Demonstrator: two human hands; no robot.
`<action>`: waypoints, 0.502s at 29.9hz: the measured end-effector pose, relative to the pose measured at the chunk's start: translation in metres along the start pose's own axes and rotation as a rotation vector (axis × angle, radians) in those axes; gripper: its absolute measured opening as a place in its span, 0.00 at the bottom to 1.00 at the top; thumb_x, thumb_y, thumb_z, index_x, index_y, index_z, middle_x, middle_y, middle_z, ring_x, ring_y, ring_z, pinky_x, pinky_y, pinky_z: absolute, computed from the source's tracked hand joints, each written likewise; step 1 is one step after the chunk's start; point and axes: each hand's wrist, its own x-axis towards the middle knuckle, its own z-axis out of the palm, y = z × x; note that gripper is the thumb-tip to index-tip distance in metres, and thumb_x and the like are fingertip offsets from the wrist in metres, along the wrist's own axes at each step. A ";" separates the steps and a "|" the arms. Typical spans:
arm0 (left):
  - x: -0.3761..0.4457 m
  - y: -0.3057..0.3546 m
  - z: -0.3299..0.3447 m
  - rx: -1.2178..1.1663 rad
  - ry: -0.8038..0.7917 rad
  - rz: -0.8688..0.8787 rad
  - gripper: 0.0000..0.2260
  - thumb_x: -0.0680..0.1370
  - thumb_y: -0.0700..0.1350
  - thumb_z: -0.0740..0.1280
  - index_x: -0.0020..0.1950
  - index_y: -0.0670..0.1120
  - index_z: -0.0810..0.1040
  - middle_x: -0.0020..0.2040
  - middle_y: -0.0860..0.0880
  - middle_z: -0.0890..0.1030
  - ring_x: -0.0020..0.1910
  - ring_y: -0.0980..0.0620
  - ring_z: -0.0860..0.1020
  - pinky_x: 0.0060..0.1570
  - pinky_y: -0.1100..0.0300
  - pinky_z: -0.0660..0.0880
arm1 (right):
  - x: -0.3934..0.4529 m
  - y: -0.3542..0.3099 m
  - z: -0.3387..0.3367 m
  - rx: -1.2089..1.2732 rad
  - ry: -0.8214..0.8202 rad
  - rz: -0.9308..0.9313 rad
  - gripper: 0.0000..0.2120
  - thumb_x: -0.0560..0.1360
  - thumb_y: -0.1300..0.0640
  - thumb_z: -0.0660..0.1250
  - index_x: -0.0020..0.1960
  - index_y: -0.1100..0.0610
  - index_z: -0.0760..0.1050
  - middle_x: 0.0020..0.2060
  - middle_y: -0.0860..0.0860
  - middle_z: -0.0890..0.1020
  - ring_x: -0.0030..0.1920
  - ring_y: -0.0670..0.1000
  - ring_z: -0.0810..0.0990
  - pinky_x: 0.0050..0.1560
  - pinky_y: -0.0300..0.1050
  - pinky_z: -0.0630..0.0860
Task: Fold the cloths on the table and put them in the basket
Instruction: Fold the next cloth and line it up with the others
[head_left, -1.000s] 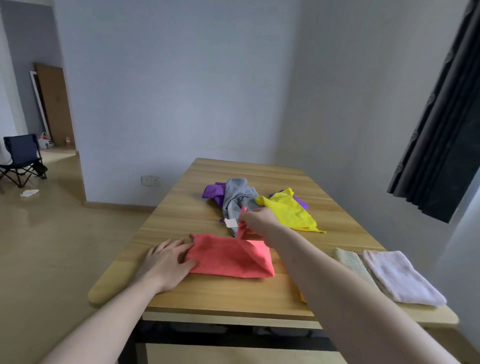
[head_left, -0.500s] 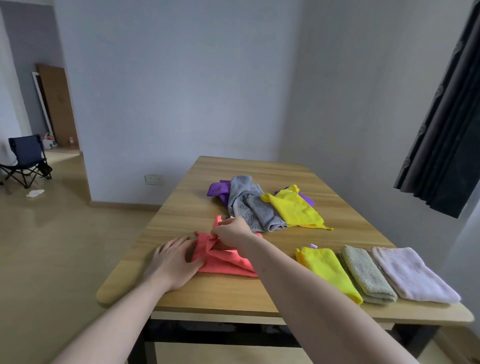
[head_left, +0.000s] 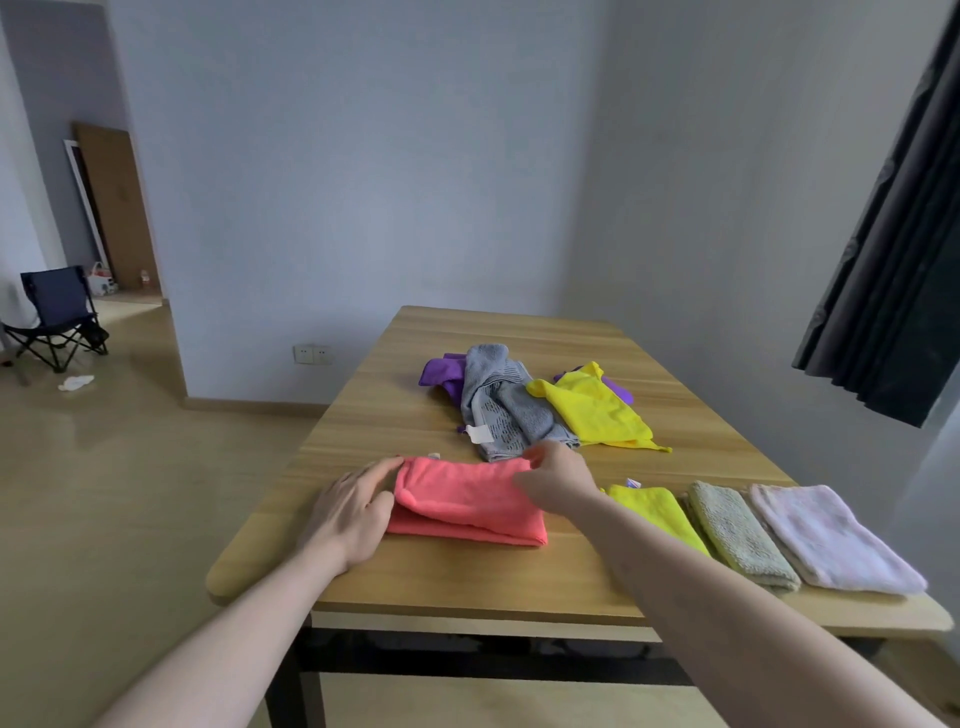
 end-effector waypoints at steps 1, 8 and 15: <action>0.001 0.000 0.000 -0.016 0.014 0.014 0.30 0.73 0.53 0.51 0.76 0.58 0.69 0.78 0.56 0.67 0.76 0.53 0.65 0.73 0.52 0.64 | 0.000 0.007 -0.002 -0.022 0.002 0.026 0.23 0.73 0.53 0.68 0.67 0.54 0.76 0.61 0.52 0.81 0.62 0.54 0.79 0.60 0.47 0.77; 0.000 0.005 0.001 -0.015 0.022 -0.019 0.26 0.75 0.61 0.53 0.69 0.57 0.78 0.75 0.58 0.71 0.74 0.53 0.68 0.67 0.54 0.65 | -0.004 0.019 -0.004 0.164 -0.082 0.203 0.22 0.73 0.49 0.73 0.63 0.59 0.76 0.44 0.49 0.78 0.44 0.49 0.81 0.33 0.40 0.77; 0.000 0.002 0.002 0.068 -0.031 -0.027 0.30 0.71 0.65 0.60 0.73 0.61 0.71 0.76 0.60 0.69 0.74 0.52 0.66 0.73 0.47 0.63 | 0.003 0.016 0.008 0.198 -0.192 0.248 0.14 0.65 0.52 0.78 0.46 0.59 0.82 0.36 0.53 0.80 0.31 0.52 0.77 0.26 0.39 0.71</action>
